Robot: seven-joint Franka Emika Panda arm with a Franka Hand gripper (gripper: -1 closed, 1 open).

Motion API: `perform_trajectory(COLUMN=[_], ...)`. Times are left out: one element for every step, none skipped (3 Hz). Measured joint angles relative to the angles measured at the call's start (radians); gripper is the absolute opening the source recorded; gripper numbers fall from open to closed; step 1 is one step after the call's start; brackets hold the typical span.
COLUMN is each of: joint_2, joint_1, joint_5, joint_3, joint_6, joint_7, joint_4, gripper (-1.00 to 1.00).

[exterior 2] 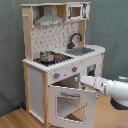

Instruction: Play with the kitchen

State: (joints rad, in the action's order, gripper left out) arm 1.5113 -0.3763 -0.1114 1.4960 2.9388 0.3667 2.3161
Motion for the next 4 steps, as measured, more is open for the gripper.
perform_trajectory(joint_2=[0.001, 0.001, 0.002, 0.002], joint_1=[0.015, 0.026, 0.031, 0.030], joint_5=[0.001, 0.003, 0.003, 0.003], joint_3=[0.024, 0.051, 0.080, 0.105], joint_6=[-0.023, -0.041, -0.056, -0.074], joint_7=[-0.123, -0.250, -0.368, -0.471], joint_4=[-0.018, -0.025, -0.026, -0.025], gripper=[1.00, 1.00, 1.00, 1.00])
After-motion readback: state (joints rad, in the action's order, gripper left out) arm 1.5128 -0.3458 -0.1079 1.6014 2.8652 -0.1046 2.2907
